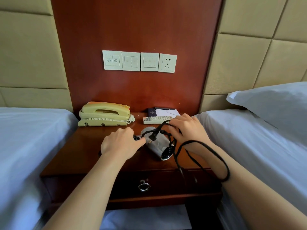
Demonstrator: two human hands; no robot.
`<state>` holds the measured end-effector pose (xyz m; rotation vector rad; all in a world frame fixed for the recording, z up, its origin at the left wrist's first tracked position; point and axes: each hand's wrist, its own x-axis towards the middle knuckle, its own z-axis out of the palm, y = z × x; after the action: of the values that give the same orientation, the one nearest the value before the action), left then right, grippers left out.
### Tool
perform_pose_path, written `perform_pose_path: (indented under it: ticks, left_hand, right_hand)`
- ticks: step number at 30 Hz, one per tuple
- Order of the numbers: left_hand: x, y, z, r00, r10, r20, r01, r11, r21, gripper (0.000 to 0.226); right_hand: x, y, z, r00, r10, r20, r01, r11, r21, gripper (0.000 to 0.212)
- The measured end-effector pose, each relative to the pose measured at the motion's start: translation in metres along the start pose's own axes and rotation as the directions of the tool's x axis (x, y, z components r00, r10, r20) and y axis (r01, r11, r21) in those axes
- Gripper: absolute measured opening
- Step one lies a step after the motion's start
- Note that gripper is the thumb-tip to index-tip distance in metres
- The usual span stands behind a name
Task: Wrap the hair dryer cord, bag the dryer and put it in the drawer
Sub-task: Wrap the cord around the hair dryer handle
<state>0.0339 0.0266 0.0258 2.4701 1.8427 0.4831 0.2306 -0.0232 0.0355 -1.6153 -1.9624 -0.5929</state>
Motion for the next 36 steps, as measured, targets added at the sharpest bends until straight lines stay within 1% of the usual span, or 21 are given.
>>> perform_pose_path:
  ticks: [1, 3, 5, 8, 11, 12, 13, 14, 15, 17, 18, 20, 22, 23, 24, 27, 28, 30, 33, 35, 36]
  left_hand:
    - [0.001, -0.001, 0.000, 1.000, -0.007, 0.005, 0.007, 1.000, -0.007, 0.064]
    - [0.003, -0.003, 0.000, 0.999, -0.024, 0.021, 0.025, 0.999, -0.025, 0.062]
    - [0.006, -0.004, 0.000, 0.998, -0.038, 0.053, 0.041, 0.998, -0.056, 0.056]
    - [0.015, -0.006, 0.002, 0.991, -0.068, 0.116, 0.082, 0.989, -0.126, 0.049]
    - [0.026, -0.009, 0.004, 0.984, -0.104, 0.147, 0.129, 0.977, -0.169, 0.056]
    - [0.030, -0.010, 0.006, 0.982, -0.116, 0.150, 0.143, 0.973, -0.183, 0.058]
    - [0.033, -0.012, 0.007, 0.979, -0.133, 0.153, 0.162, 0.967, -0.198, 0.058]
    - [0.036, -0.014, 0.008, 0.977, -0.148, 0.155, 0.179, 0.961, -0.211, 0.056]
    - [0.039, -0.017, 0.009, 0.973, -0.168, 0.162, 0.202, 0.953, -0.225, 0.055]
    - [0.045, -0.023, 0.009, 0.964, -0.201, 0.174, 0.242, 0.934, -0.262, 0.056]
    - [0.047, -0.026, 0.010, 0.961, -0.214, 0.177, 0.258, 0.923, -0.285, 0.057]
    - [0.050, -0.033, 0.012, 0.960, -0.225, 0.169, 0.270, 0.905, -0.328, 0.057]
    - [0.050, -0.037, 0.015, 0.960, -0.233, 0.156, 0.274, 0.899, -0.341, 0.057]
    - [0.050, -0.038, 0.016, 0.960, -0.240, 0.146, 0.276, 0.902, -0.331, 0.056]
    - [0.050, -0.038, 0.018, 0.959, -0.249, 0.134, 0.280, 0.906, -0.316, 0.056]
    - [0.049, -0.035, 0.019, 0.950, -0.289, 0.117, 0.310, 0.912, -0.268, 0.062]
    - [0.048, -0.034, 0.020, 0.948, -0.299, 0.105, 0.316, 0.917, -0.242, 0.064]
    - [0.047, -0.029, 0.018, 0.950, -0.306, 0.071, 0.314, 0.933, -0.175, 0.064]
    - [0.043, -0.021, 0.012, 0.959, -0.281, 0.038, 0.284, 0.953, -0.103, 0.061]
    - [0.038, -0.016, 0.007, 0.965, -0.260, 0.023, 0.261, 0.962, -0.078, 0.059]
    - [0.036, -0.014, 0.005, 0.967, -0.253, 0.023, 0.254, 0.965, -0.064, 0.058]
  right_hand:
    - [0.000, 0.000, -0.001, 1.000, 0.014, -0.015, -0.015, 1.000, -0.014, 0.048]
    - [0.003, 0.001, 0.000, 0.997, 0.072, 0.033, -0.072, 0.997, -0.008, 0.040]
    - [0.010, 0.005, 0.004, 0.976, 0.179, 0.128, -0.194, 0.973, 0.122, 0.028]
    - [0.025, 0.014, 0.009, 0.943, 0.303, 0.137, -0.332, 0.864, 0.378, 0.035]
    - [0.041, 0.019, 0.019, 0.919, 0.360, 0.162, -0.389, 0.755, 0.527, 0.035]
    - [0.046, 0.020, 0.023, 0.903, 0.391, 0.176, -0.416, 0.698, 0.583, 0.035]
    - [0.052, 0.023, 0.027, 0.876, 0.442, 0.194, -0.453, 0.613, 0.647, 0.036]
    - [0.058, 0.027, 0.030, 0.833, 0.510, 0.214, -0.488, 0.496, 0.718, 0.036]
    - [0.063, 0.036, 0.032, 0.774, 0.581, 0.250, -0.519, 0.358, 0.776, 0.036]
    - [0.071, 0.053, 0.034, 0.639, 0.653, 0.407, -0.572, 0.049, 0.819, 0.032]
    - [0.072, 0.059, 0.035, 0.580, 0.648, 0.494, -0.595, -0.077, 0.800, 0.030]
    - [0.071, 0.070, 0.039, 0.482, 0.641, 0.597, -0.593, -0.263, 0.761, 0.028]
    - [0.064, 0.076, 0.043, 0.385, 0.616, 0.688, -0.495, -0.492, 0.717, 0.018]
    - [0.059, 0.079, 0.045, 0.361, 0.589, 0.723, -0.456, -0.566, 0.687, 0.008]
    - [0.053, 0.079, 0.046, 0.340, 0.567, 0.750, -0.448, -0.603, 0.659, 0.009]
    - [0.039, 0.082, 0.052, 0.291, 0.523, 0.801, -0.477, -0.647, 0.595, 0.033]
    - [0.036, 0.081, 0.051, 0.277, 0.526, 0.804, -0.500, -0.635, 0.588, 0.037]
    - [0.034, 0.077, 0.049, 0.290, 0.549, 0.784, -0.574, -0.556, 0.602, 0.039]
    - [0.036, 0.068, 0.041, 0.306, 0.659, 0.686, -0.678, -0.355, 0.644, 0.033]
    - [0.037, 0.062, 0.035, 0.321, 0.780, 0.537, -0.745, -0.142, 0.652, 0.033]
    - [0.035, 0.060, 0.032, 0.350, 0.832, 0.431, -0.776, 0.000, 0.631, 0.037]
